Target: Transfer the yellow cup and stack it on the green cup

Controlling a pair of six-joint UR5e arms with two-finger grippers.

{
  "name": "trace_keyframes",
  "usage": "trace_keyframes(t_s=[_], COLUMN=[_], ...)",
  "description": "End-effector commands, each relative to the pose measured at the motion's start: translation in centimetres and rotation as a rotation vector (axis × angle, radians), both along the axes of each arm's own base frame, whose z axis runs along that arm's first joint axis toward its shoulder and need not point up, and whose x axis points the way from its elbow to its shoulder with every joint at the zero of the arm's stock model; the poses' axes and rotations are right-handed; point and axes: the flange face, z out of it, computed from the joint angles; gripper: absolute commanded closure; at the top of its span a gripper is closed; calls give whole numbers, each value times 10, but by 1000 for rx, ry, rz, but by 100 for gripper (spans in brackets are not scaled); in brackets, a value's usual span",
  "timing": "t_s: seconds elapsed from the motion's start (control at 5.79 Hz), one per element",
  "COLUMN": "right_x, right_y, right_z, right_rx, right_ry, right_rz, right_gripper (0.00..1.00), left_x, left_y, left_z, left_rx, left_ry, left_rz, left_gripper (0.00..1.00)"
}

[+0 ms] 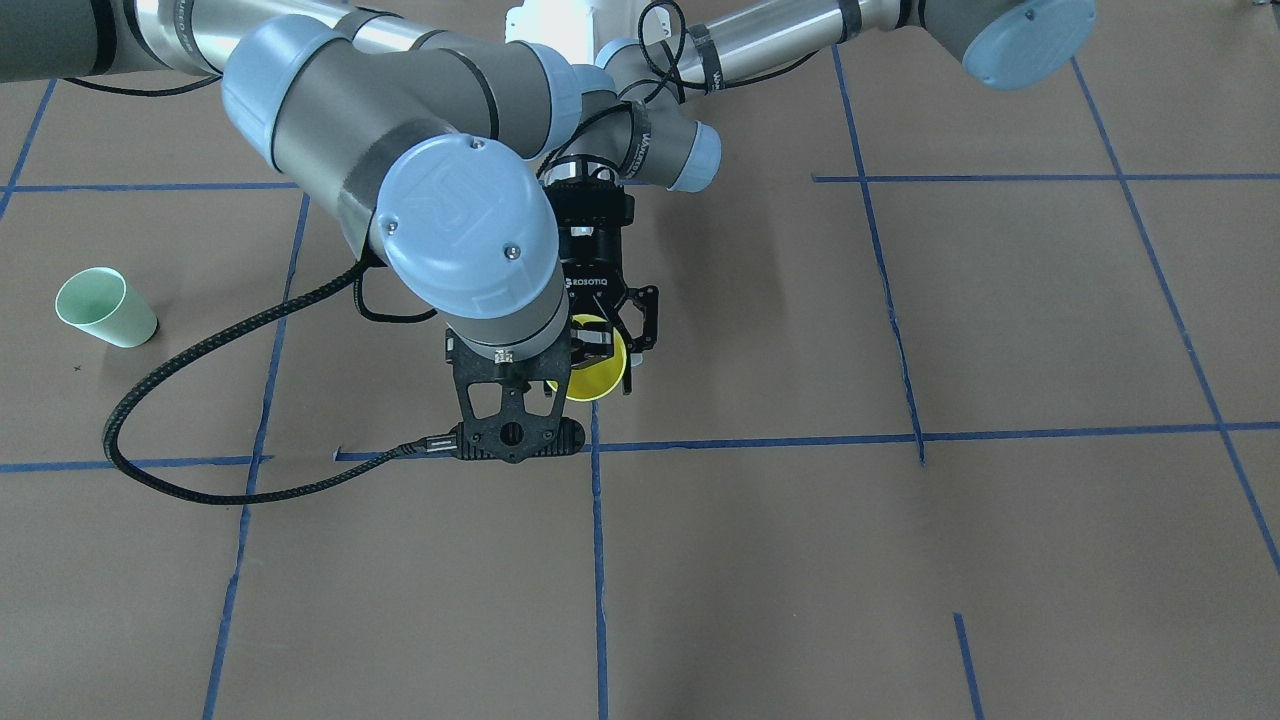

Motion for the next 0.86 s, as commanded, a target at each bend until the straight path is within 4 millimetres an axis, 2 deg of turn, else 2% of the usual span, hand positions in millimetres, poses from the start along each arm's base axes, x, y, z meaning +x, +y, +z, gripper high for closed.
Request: trace_keyframes(t_s=[0.0,0.17,0.52,0.69], right_x=[-5,-4,11,24], right_y=[4,4,6,3], right_z=[-5,-7,-22,-26], right_rx=[1,2,29,38], right_ry=[-5,-6,-33,-42], right_rz=[-7,-7,6,20], right_gripper=[100,100,100,100], left_x=[0,-1,-1,-1], left_y=[0,0,-1,0], left_z=[0,-1,3,13], left_rx=[0,0,4,2], left_ry=[0,2,-36,-54], left_rz=[1,3,7,10], left_gripper=[22,22,7,0])
